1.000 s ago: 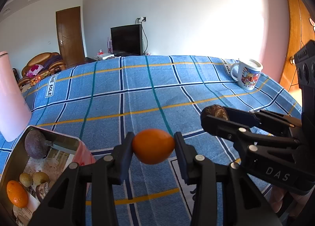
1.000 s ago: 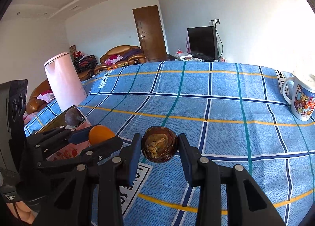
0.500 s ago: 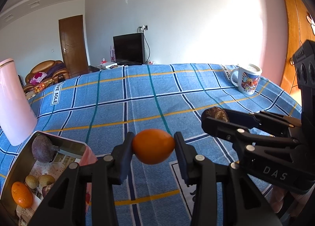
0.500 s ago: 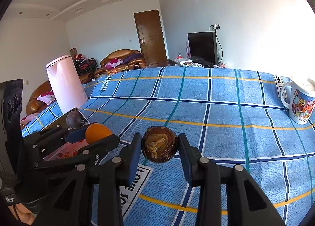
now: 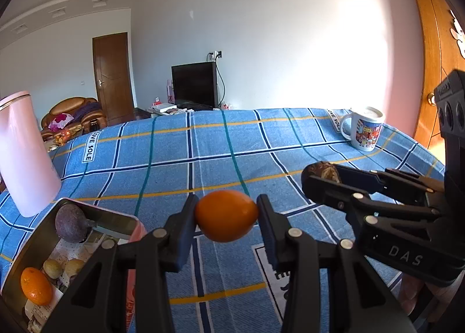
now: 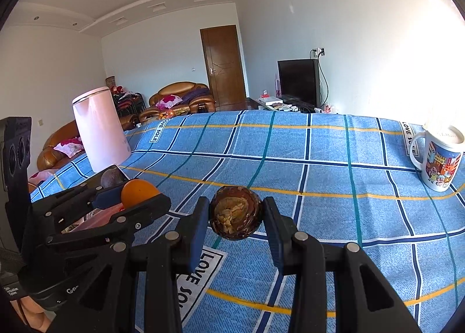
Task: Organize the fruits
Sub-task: 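Lift the orange and brown dried fruit and carry them toward the tin box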
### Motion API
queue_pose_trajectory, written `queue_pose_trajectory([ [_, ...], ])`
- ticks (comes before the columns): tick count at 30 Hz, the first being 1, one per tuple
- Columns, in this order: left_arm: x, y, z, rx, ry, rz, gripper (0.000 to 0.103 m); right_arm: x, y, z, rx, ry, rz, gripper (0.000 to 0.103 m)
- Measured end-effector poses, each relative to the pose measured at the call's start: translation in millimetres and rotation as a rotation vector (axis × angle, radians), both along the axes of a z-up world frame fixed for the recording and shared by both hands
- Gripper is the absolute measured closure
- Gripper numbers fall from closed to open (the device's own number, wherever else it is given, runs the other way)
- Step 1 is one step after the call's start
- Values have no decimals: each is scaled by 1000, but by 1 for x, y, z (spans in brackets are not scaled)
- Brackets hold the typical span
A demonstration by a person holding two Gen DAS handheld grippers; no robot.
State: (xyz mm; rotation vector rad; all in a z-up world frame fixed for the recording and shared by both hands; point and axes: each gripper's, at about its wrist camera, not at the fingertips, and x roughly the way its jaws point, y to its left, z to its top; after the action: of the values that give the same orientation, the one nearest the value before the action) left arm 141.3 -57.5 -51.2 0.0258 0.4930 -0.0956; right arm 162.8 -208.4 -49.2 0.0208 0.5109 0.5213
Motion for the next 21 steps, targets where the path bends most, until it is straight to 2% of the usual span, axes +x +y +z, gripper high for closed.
queue_pose_trajectory([
  [21,-14,3,7,-7,-85,22,61,-15,-1,8,1,-93,-18,63],
])
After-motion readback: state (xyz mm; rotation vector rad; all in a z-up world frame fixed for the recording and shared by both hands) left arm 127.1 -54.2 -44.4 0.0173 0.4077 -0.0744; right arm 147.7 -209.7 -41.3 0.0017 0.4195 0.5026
